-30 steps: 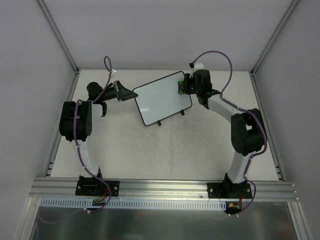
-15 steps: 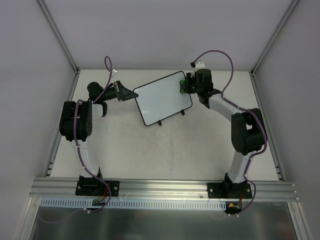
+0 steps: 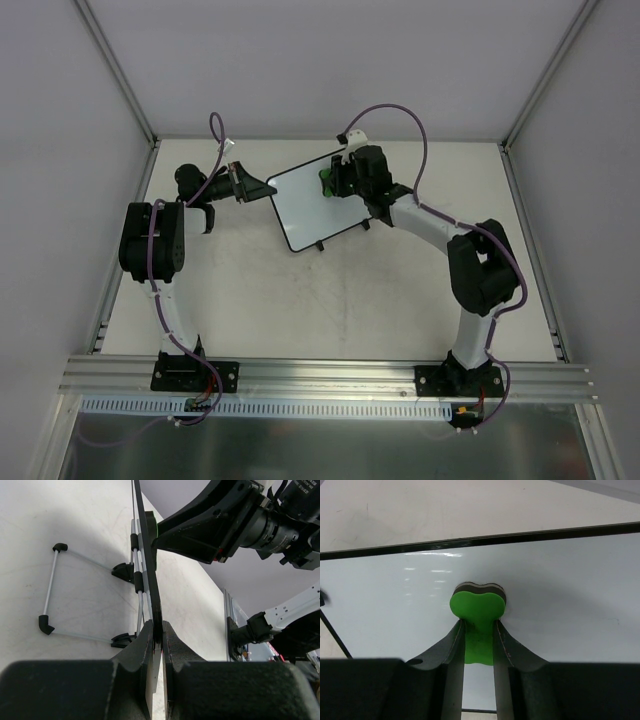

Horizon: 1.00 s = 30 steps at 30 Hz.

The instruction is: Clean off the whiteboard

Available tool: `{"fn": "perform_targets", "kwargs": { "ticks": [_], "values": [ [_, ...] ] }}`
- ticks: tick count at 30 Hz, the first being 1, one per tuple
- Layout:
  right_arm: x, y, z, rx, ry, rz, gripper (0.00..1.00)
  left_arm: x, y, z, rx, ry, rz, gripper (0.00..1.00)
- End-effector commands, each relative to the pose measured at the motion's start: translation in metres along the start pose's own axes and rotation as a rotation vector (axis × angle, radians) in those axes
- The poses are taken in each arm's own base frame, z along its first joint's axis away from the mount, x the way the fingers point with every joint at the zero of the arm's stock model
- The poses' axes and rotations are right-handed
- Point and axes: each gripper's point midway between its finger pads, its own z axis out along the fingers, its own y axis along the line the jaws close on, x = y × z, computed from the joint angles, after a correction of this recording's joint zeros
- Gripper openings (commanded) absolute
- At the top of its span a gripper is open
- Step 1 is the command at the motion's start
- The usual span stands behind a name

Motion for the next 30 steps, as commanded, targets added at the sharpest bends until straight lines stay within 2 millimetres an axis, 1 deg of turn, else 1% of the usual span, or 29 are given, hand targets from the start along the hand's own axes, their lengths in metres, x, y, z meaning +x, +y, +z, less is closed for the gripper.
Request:
{"fn": "perform_targets", "kwargs": {
  "ticks": [1, 3, 4, 5, 6, 7, 9, 10, 11, 12, 13, 14, 20, 30],
  "values": [
    [-0.009, 0.001, 0.005, 0.009, -0.025, -0.019, 0.0, 0.0, -0.046, 0.009, 0.165, 0.032, 0.342, 0.0],
    [-0.008, -0.009, 0.005, 0.046, -0.022, -0.023, 0.0, -0.001, -0.047, 0.009, 0.166, 0.032, 0.343, 0.0],
    [-0.012, -0.02, 0.005, 0.062, -0.027, -0.011, 0.0, 0.0, -0.047, 0.009, 0.165, 0.032, 0.342, 0.0],
    [-0.012, -0.024, 0.005, 0.054, -0.023, 0.002, 0.0, 0.0, -0.047, 0.009, 0.165, 0.031, 0.343, 0.0],
    [-0.008, -0.029, 0.007, 0.056, -0.009, 0.017, 0.0, 0.0, -0.047, 0.009, 0.165, 0.032, 0.343, 0.0],
    [-0.009, -0.041, 0.007, 0.07, -0.006, 0.04, 0.0, 0.0, -0.046, 0.009, 0.165, 0.033, 0.342, 0.0],
    [-0.01, -0.051, 0.008, 0.089, -0.004, 0.051, 0.0, 0.0, -0.047, 0.009, 0.166, 0.034, 0.345, 0.0],
    [-0.008, -0.062, 0.008, 0.107, 0.0, 0.053, 0.0, 0.0, -0.047, 0.009, 0.166, 0.034, 0.345, 0.0],
    [-0.009, -0.066, 0.009, 0.115, -0.002, 0.056, 0.0, 0.0, -0.047, 0.009, 0.167, 0.035, 0.343, 0.0],
    [-0.006, -0.076, 0.01, 0.13, 0.01, 0.074, 0.0, 0.001, -0.047, 0.009, 0.168, 0.036, 0.343, 0.0],
    [-0.008, -0.081, 0.009, 0.135, 0.007, 0.078, 0.0, 0.001, -0.047, 0.009, 0.168, 0.036, 0.345, 0.0],
    [-0.004, -0.084, 0.011, 0.136, 0.017, 0.095, 0.0, 0.001, -0.047, 0.009, 0.168, 0.036, 0.345, 0.0],
    [-0.001, -0.106, 0.007, 0.183, 0.018, 0.118, 0.0, 0.001, -0.047, 0.009, 0.168, 0.037, 0.343, 0.0],
    [-0.005, -0.124, -0.002, 0.222, 0.008, 0.121, 0.0, 0.0, -0.049, 0.009, 0.17, 0.04, 0.346, 0.0]
  ]
}}
